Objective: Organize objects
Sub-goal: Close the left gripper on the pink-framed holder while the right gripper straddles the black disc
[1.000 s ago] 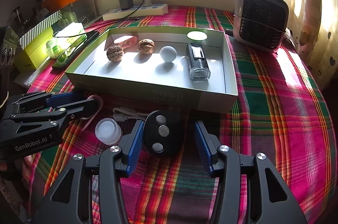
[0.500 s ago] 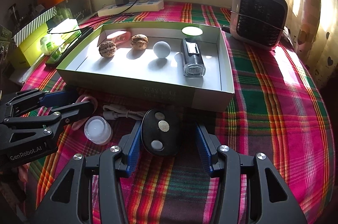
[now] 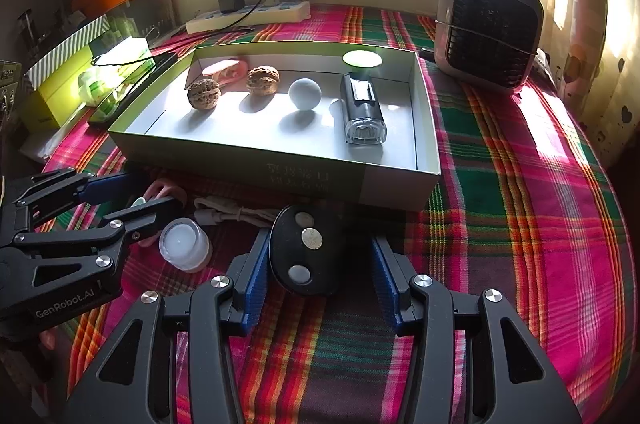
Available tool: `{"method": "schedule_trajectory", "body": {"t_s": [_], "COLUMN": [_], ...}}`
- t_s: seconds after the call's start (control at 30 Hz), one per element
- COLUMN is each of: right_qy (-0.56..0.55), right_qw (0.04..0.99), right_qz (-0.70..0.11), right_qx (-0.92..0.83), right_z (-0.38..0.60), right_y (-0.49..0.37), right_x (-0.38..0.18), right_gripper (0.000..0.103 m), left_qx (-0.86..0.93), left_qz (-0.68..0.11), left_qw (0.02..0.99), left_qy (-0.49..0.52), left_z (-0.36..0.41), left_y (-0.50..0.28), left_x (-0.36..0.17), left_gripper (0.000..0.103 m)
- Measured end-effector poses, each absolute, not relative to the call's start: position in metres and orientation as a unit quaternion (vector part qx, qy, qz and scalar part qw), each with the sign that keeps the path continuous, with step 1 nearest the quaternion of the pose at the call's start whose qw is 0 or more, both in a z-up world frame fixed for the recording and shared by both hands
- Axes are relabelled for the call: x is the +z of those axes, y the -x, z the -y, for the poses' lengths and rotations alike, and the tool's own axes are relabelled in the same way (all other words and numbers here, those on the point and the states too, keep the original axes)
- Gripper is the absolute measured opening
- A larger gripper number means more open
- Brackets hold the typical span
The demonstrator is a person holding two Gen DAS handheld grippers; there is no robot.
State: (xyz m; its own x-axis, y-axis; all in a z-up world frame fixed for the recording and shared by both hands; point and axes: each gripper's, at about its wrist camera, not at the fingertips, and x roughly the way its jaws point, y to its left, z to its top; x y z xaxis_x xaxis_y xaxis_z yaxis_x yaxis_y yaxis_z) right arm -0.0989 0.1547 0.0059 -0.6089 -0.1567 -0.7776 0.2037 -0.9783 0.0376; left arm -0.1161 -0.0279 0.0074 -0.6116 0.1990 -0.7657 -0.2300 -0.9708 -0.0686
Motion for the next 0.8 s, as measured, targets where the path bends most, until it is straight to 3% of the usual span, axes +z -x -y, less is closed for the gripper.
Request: {"method": "schedule_trajectory", "body": {"t_s": [0.17, 0.53, 0.8], "right_qy": [-0.430, -0.429, -0.428], "right_qw": [0.104, 0.109, 0.109], "right_qz": [-0.020, -0.015, -0.014], "right_qx": [-0.897, -0.897, -0.897], "right_z": [-0.1564, -0.1573, -0.1579], "right_y": [0.0984, 0.0974, 0.0977], "right_x": [0.0061, 0.0062, 0.0061], "right_gripper": [0.041, 0.040, 0.040], "left_qx": [0.897, 0.897, 0.897], "left_qz": [-0.020, -0.023, -0.016], "left_qw": [0.120, 0.124, 0.125], "left_qy": [0.424, 0.424, 0.424], "left_z": [0.0262, 0.0231, 0.0249], "left_y": [0.1154, 0.1147, 0.1152], "left_x": [0.0070, 0.0070, 0.0070], "left_gripper": [0.039, 0.016, 0.016]}}
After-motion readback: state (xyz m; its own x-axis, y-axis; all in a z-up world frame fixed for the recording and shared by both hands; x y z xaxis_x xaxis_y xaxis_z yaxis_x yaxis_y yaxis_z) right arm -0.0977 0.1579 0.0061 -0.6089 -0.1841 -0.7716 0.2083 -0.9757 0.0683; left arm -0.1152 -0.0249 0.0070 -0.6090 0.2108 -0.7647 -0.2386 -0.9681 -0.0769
